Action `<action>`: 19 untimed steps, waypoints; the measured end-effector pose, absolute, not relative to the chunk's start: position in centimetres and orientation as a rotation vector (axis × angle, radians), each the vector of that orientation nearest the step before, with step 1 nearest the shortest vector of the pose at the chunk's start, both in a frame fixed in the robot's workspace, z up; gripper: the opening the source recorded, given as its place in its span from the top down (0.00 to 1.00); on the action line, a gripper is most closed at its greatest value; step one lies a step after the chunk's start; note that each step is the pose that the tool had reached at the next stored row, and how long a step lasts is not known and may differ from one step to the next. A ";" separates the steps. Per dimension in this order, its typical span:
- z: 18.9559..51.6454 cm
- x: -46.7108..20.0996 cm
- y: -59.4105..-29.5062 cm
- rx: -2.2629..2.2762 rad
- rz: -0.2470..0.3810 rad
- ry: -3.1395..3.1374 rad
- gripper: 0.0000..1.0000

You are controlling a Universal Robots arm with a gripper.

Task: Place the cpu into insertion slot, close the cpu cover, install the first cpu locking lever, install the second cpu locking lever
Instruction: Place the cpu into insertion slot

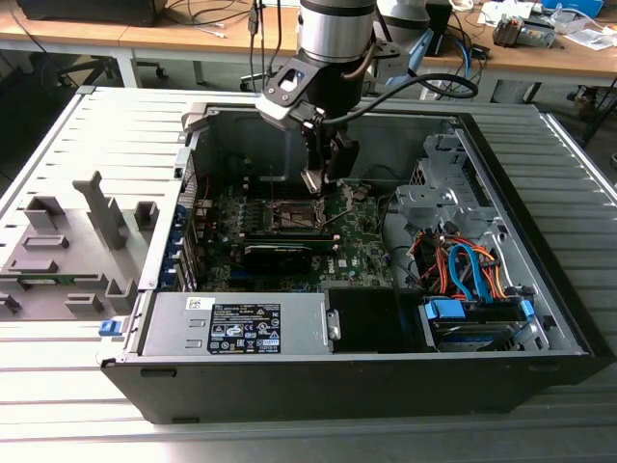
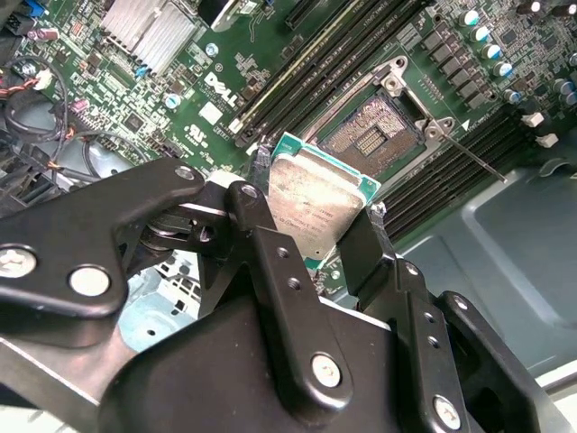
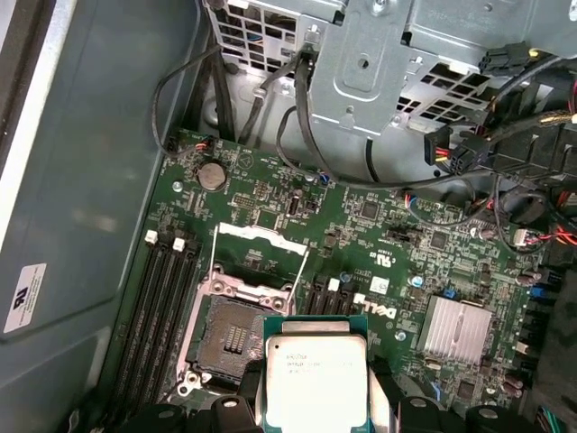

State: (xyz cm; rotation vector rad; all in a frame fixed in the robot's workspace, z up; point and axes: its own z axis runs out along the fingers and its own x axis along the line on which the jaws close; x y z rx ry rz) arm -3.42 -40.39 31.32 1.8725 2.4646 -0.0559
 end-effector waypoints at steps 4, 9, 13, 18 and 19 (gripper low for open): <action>31.3 -3.4 -40.4 1.885 -0.058 2.454 0.46; 31.3 -3.4 -40.4 1.895 -0.060 2.445 0.46; 31.3 -3.4 -40.4 1.905 -0.062 2.437 0.46; 31.3 -3.4 -40.4 1.917 -0.064 2.426 0.46; 31.3 -3.4 -40.4 1.919 -0.064 2.425 0.46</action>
